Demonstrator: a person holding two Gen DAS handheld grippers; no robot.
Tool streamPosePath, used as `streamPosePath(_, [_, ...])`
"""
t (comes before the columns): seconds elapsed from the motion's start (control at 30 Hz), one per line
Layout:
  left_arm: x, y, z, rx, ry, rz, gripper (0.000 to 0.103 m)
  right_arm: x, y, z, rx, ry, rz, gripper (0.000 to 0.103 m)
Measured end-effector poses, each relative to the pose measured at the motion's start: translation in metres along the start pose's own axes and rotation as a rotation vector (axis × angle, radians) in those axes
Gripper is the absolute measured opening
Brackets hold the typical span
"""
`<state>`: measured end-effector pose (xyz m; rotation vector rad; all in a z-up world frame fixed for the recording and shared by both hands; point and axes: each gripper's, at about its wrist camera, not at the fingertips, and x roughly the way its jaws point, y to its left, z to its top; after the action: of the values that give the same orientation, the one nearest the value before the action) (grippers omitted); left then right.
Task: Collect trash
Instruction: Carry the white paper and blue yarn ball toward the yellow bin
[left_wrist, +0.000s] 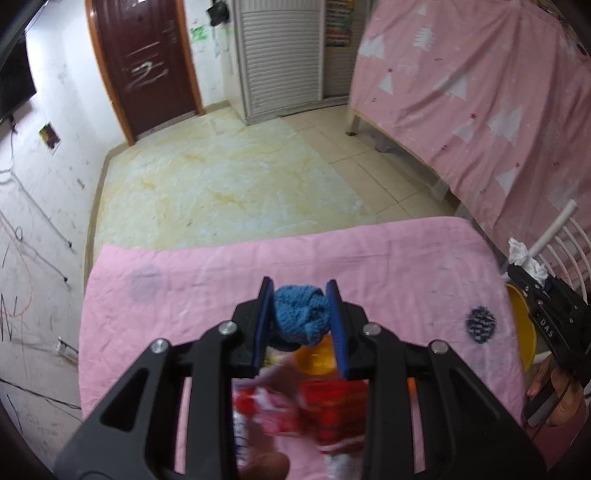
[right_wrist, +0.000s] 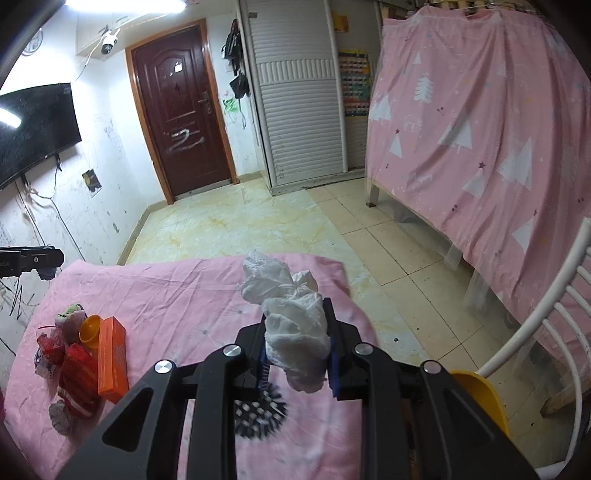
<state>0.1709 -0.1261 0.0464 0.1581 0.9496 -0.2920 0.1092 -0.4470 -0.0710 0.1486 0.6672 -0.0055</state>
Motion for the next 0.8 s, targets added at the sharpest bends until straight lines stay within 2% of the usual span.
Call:
streamPosePath(0.33, [-0.009,-0.088,-0.002,0.117,-0.009,-0.066,0.027,-0.032,-0.05,-0.026,0.073,-0.032,-0.034,0.018])
streamPosePath(0.8, [0.003,-0.211,-0.016,0.269,0.042,-0.168,0.027,-0.052,-0.133,-0.074,0.231,-0.02,-0.078,0.018])
